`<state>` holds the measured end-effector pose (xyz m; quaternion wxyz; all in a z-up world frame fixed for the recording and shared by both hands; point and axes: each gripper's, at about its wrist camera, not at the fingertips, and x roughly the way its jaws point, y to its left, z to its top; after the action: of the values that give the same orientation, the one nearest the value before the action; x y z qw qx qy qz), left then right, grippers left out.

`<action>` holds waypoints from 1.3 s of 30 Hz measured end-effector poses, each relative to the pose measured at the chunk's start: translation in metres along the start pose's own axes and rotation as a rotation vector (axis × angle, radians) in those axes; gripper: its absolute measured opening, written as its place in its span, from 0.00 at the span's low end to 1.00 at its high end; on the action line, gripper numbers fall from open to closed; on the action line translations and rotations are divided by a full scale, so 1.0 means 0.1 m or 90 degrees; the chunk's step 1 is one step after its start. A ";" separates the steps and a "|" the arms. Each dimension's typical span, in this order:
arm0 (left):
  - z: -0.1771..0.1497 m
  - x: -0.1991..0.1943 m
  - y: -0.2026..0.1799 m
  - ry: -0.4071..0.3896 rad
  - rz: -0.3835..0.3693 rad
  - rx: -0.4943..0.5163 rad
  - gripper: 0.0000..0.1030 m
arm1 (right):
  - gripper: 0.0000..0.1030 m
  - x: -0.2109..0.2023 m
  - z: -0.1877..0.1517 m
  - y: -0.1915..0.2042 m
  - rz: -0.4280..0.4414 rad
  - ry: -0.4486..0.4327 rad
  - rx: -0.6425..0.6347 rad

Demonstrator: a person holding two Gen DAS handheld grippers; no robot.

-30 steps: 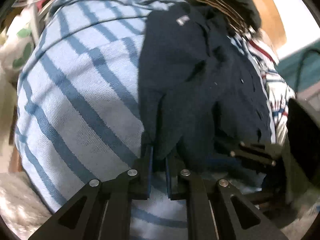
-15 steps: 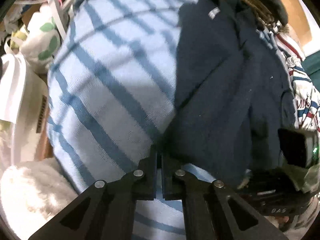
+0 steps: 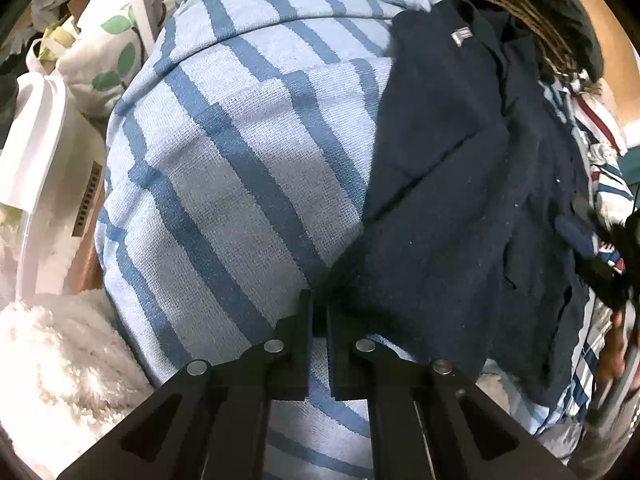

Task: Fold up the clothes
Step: 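Smooth the cardigan's front with the right tool while the left tool holds its edge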

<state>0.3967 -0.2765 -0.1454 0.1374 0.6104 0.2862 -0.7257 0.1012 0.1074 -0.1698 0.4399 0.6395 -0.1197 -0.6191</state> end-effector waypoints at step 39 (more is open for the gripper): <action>0.26 -0.15 -0.90 -0.095 -0.075 0.038 0.07 | 0.30 0.47 0.73 -0.02 -0.125 -0.052 0.016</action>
<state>0.3299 -0.2219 -0.1058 0.0972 0.5402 0.2892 -0.7843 0.0443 0.0454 -0.1926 0.3642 0.6277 -0.0821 -0.6830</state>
